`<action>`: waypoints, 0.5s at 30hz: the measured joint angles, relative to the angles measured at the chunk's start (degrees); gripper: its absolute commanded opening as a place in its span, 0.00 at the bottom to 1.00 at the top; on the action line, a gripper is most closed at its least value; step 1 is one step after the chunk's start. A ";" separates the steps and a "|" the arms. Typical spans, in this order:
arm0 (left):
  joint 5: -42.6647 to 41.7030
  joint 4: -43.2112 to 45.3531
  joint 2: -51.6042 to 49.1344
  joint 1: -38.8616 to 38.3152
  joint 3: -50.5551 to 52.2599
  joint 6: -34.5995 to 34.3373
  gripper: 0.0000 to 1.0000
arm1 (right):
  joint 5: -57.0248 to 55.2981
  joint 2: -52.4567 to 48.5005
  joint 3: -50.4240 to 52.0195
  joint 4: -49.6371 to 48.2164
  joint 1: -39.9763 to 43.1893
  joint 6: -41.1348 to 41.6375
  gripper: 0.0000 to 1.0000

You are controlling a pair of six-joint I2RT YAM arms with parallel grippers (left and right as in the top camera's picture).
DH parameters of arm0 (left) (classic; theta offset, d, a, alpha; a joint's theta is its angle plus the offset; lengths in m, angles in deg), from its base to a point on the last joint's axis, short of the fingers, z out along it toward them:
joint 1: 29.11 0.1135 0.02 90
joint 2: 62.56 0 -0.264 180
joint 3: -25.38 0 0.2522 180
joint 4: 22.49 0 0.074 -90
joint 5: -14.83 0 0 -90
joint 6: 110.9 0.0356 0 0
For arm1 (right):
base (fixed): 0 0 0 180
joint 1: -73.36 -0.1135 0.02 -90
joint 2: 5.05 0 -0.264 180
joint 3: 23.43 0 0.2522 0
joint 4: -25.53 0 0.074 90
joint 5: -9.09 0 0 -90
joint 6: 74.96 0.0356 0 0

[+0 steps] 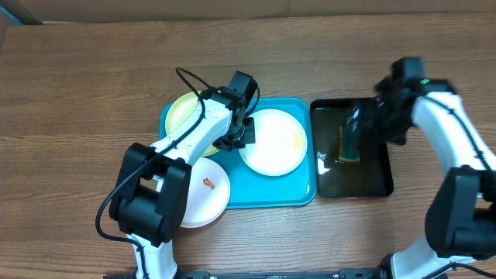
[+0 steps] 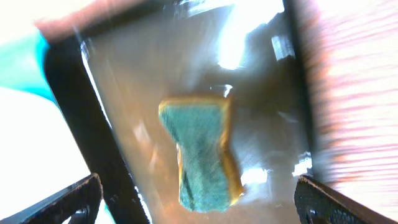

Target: Clean dirty plates on tray and stack at the side

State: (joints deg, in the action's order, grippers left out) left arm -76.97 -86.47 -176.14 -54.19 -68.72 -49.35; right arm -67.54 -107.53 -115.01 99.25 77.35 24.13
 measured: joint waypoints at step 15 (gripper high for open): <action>0.79 -0.79 0.00 3.34 -0.50 2.97 0.04 | -0.50 -0.02 -13.46 5.88 25.51 1.42 1.00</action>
State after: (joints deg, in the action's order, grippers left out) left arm -76.18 -87.26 -176.14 -50.85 -69.22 -46.37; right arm -68.04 -107.55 -128.47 105.13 102.86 25.55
